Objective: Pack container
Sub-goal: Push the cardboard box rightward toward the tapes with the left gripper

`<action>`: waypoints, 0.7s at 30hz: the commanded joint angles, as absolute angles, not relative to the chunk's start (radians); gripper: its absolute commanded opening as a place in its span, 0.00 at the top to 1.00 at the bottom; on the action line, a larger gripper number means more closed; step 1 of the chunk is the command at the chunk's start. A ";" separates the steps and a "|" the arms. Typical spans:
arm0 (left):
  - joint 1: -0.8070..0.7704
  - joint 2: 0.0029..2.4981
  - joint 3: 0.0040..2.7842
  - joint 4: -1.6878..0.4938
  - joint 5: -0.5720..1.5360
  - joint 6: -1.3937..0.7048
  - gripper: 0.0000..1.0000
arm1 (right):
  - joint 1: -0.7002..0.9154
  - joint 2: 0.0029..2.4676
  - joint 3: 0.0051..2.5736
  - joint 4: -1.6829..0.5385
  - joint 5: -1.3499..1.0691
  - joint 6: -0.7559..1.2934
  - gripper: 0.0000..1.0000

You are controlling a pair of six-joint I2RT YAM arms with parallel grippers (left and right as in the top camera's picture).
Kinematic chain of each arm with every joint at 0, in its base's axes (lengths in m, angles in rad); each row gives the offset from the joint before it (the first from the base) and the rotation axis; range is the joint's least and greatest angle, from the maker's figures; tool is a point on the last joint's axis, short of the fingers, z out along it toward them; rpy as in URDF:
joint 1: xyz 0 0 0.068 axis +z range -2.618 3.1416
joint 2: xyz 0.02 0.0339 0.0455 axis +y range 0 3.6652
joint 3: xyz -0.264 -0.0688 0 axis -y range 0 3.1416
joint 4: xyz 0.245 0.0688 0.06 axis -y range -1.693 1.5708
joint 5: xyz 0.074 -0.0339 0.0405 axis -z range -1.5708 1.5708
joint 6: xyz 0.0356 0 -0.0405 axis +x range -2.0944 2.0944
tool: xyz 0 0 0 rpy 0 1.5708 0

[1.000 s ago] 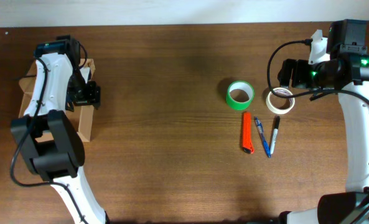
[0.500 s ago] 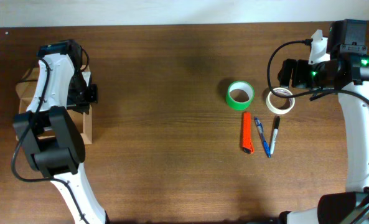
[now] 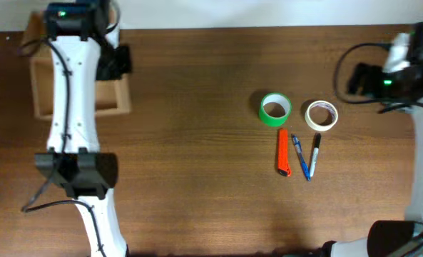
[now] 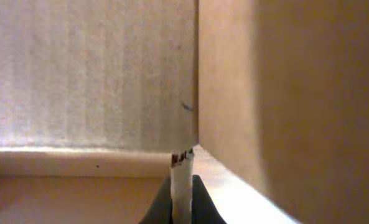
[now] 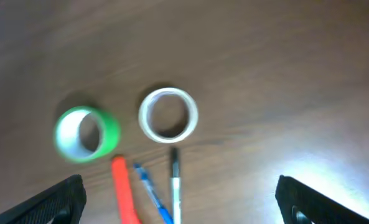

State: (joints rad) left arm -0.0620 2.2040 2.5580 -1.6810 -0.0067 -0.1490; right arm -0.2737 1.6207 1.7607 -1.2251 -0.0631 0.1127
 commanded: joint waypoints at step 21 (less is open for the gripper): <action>-0.692 2.367 2.660 -1.660 0.039 -0.441 0.98 | -0.471 1.621 1.812 -1.288 -0.079 0.200 0.01</action>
State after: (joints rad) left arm -0.6914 2.2715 2.6556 -1.6444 0.0559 -0.4194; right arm -0.4763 1.6207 1.7878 -1.2865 -0.0574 0.1844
